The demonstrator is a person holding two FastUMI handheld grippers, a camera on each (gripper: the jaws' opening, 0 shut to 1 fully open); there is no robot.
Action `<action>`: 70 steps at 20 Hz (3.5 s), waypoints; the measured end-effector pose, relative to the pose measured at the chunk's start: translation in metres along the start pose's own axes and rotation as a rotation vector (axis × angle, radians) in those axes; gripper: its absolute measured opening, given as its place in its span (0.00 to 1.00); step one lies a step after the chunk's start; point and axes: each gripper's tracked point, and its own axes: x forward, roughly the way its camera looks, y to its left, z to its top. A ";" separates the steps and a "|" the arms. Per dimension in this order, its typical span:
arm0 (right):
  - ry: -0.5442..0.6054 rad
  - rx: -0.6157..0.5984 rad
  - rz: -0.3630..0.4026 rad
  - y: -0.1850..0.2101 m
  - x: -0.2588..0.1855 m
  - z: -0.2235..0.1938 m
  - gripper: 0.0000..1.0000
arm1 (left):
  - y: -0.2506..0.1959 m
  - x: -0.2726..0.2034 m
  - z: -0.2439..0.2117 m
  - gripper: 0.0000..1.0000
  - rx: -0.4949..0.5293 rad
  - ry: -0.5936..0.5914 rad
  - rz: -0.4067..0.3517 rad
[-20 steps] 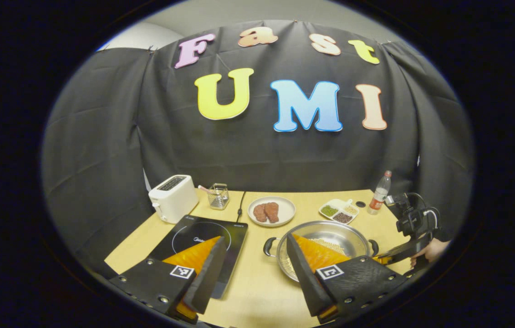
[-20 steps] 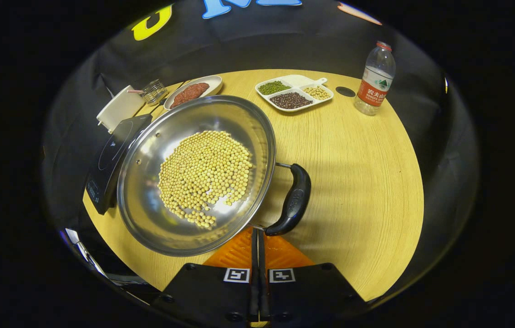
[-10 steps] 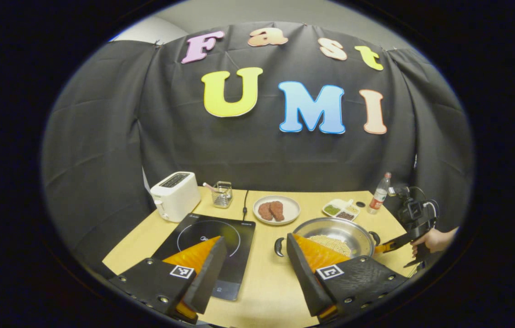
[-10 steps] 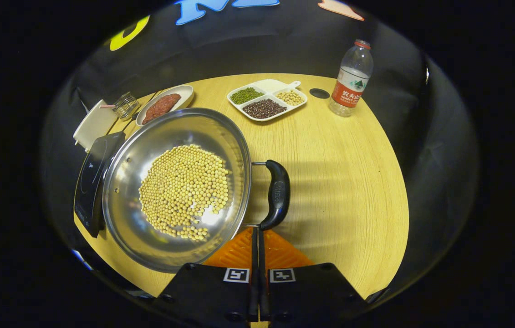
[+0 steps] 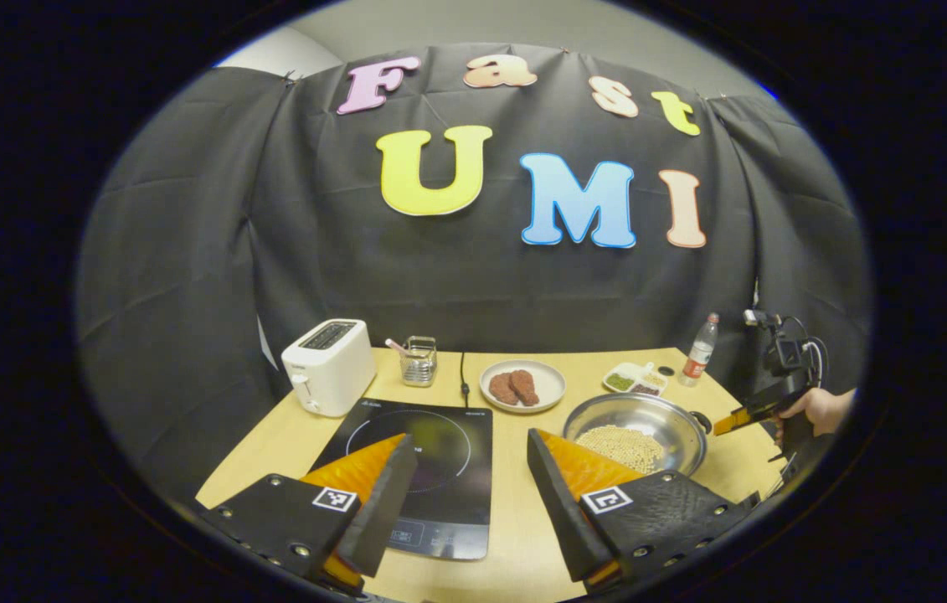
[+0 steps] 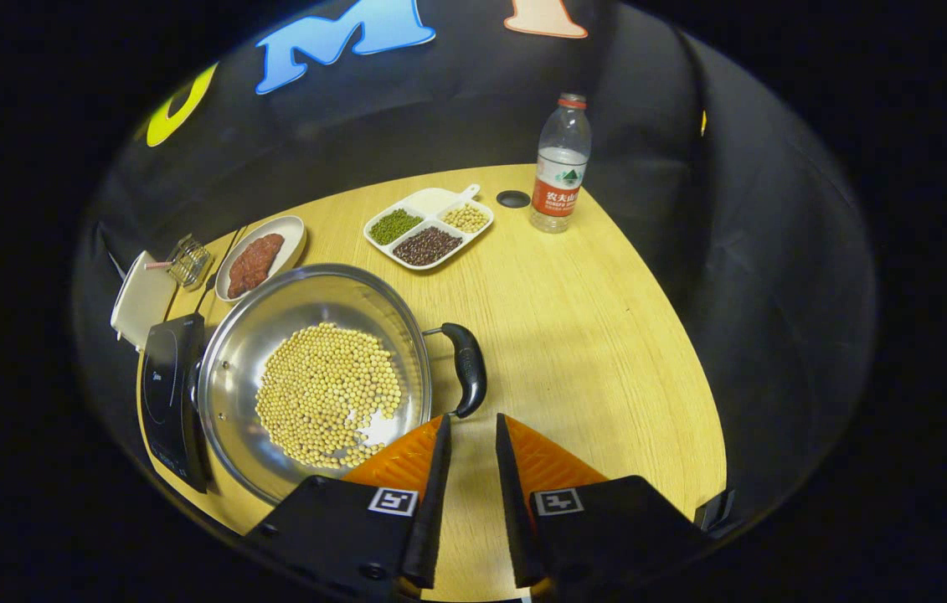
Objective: First push the handle of the pot to place it horizontally, then grasp the pot with both hands and set it on the induction cooktop.
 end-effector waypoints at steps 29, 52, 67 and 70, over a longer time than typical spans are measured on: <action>0.069 0.004 0.221 0.010 0.059 0.035 0.98 | -0.139 0.223 -0.156 0.83 -0.208 0.536 -0.266; 0.206 -0.014 0.281 0.029 0.107 0.008 0.55 | -0.145 0.251 -0.203 0.51 -0.273 0.701 -0.218; 0.236 -0.028 0.251 0.011 0.055 -0.022 0.48 | -0.156 0.204 -0.193 0.50 -0.252 0.715 -0.246; 0.217 -0.027 0.239 0.010 0.035 -0.029 0.48 | -0.153 0.187 -0.188 0.54 -0.251 0.711 -0.259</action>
